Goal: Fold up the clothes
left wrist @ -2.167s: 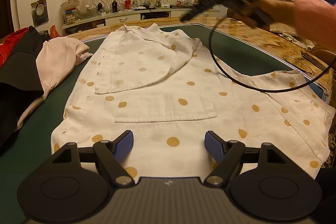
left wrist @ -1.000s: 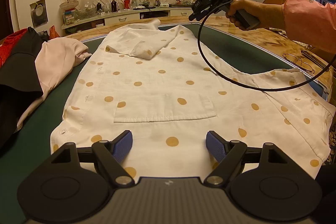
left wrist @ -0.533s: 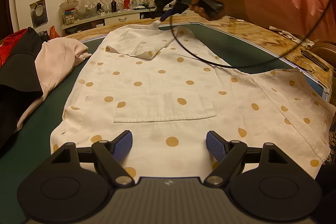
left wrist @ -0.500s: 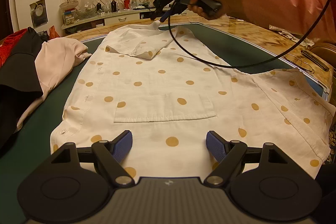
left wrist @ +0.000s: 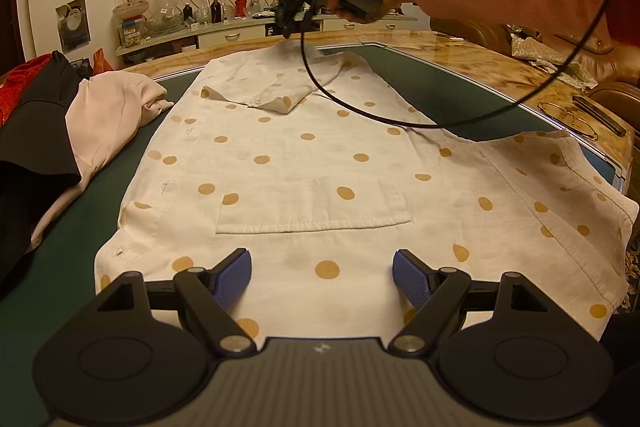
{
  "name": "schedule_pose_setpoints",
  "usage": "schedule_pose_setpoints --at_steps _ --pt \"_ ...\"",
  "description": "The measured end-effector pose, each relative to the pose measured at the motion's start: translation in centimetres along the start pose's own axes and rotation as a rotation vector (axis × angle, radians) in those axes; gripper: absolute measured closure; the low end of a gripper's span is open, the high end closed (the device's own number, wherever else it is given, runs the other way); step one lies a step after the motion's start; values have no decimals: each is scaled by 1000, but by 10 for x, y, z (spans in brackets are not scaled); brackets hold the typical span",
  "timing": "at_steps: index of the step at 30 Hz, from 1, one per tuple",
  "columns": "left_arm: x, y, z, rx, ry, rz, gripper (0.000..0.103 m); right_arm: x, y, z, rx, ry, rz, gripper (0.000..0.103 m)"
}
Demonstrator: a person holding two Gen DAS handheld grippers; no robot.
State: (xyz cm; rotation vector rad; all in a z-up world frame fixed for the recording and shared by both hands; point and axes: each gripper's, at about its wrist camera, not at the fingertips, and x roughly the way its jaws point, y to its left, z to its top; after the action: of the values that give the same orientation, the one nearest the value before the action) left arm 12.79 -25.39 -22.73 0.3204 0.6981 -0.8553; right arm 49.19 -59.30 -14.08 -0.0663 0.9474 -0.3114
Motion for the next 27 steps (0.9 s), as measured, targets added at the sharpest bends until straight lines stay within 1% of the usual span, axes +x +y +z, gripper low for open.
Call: schedule_pose_setpoints --at_steps 1,4,6,7,8,11,12,14,15,17,18,19,20,24,26,27 --pt "0 0 0 0 0 -1 20 0 4 5 -19 -11 -49 55" --pt "0 0 0 0 1 -1 20 -1 -5 17 200 -29 222 55" --pt "0 0 0 0 1 -1 20 9 -1 25 301 8 350 55" --pt "0 0 0 0 1 -1 20 15 7 29 317 30 375 55" --pt "1 0 0 0 1 -1 20 22 17 34 317 54 381 55" --pt "1 0 0 0 1 -2 20 43 39 41 343 146 334 55" --pt "1 0 0 0 1 -2 20 50 41 43 375 172 337 55" --pt "0 0 1 0 1 -2 20 62 44 43 429 185 357 55" --pt "0 -1 1 0 0 -2 20 65 47 43 417 172 347 55" --pt "0 -1 1 -1 0 -2 20 66 62 47 325 159 288 56" --pt "0 -1 1 -1 0 -2 20 66 64 49 318 140 291 59" --pt "0 -1 1 -2 0 -2 20 65 66 51 313 120 295 90" --pt "0 -1 1 -2 -1 -2 20 64 68 53 308 100 299 101" --pt "0 -1 0 -1 -1 -1 20 62 76 61 288 21 315 101" --pt "-1 -2 0 0 0 -1 20 64 73 62 306 8 360 100" --pt "-1 -2 -1 -1 -1 -1 20 65 72 62 301 5 365 99"
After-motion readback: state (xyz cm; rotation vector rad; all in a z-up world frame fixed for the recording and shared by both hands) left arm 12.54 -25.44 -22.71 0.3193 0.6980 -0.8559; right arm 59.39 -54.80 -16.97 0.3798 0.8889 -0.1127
